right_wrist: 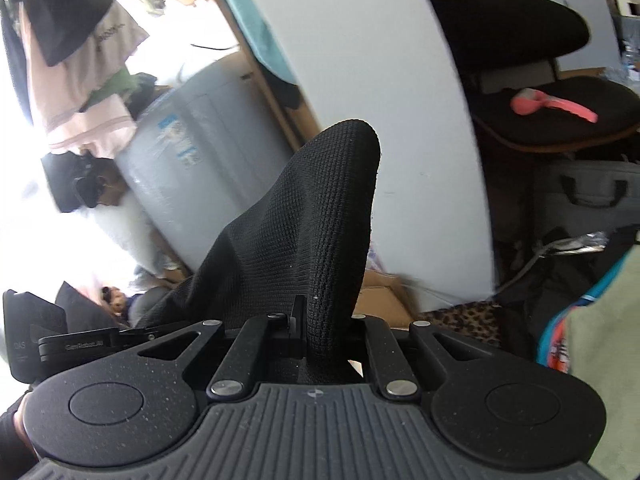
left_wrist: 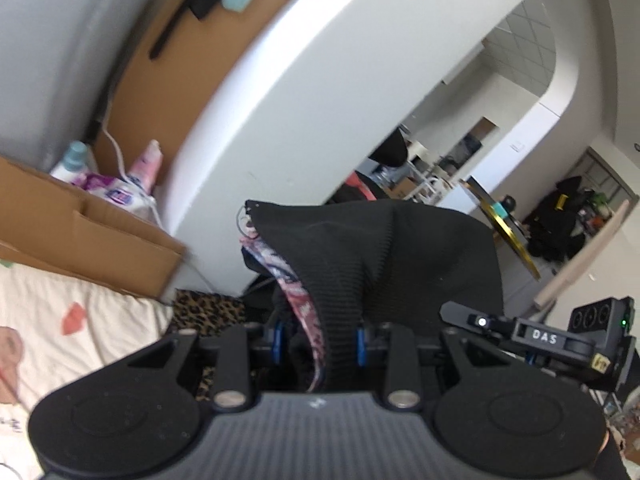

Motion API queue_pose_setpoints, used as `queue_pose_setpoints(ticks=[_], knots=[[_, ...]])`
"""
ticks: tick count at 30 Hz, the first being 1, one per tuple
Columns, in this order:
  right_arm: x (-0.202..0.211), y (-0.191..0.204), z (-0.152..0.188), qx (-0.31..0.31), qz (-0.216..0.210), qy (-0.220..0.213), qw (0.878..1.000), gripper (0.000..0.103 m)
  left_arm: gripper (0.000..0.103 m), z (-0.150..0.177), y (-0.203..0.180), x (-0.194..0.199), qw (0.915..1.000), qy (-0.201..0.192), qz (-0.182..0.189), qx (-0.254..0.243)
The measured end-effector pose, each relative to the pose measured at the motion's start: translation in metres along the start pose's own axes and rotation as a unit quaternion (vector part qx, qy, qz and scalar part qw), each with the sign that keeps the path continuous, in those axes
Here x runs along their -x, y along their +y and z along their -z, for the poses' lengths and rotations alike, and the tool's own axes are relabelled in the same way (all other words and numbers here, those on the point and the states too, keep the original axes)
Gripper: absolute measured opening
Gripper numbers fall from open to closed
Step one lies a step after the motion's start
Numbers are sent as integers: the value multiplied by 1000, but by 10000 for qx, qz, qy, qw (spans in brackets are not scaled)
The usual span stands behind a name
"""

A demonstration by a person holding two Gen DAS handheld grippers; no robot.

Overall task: Fold clothes
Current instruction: 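Carry the folded shorts with both grippers toward the clothes pile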

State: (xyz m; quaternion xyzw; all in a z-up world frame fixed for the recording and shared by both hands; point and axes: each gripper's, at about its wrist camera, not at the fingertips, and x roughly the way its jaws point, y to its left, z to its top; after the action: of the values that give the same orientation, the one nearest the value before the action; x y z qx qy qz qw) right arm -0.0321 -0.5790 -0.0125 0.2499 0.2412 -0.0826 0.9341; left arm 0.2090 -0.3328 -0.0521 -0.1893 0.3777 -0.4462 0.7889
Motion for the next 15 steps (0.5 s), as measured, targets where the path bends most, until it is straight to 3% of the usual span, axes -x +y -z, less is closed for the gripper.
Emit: queue_pose_setpoints(ticks=[15], knots=[[-36,-93,37,-193,844,114,9962,7,33,45,38,-109,9964,556,566,291]])
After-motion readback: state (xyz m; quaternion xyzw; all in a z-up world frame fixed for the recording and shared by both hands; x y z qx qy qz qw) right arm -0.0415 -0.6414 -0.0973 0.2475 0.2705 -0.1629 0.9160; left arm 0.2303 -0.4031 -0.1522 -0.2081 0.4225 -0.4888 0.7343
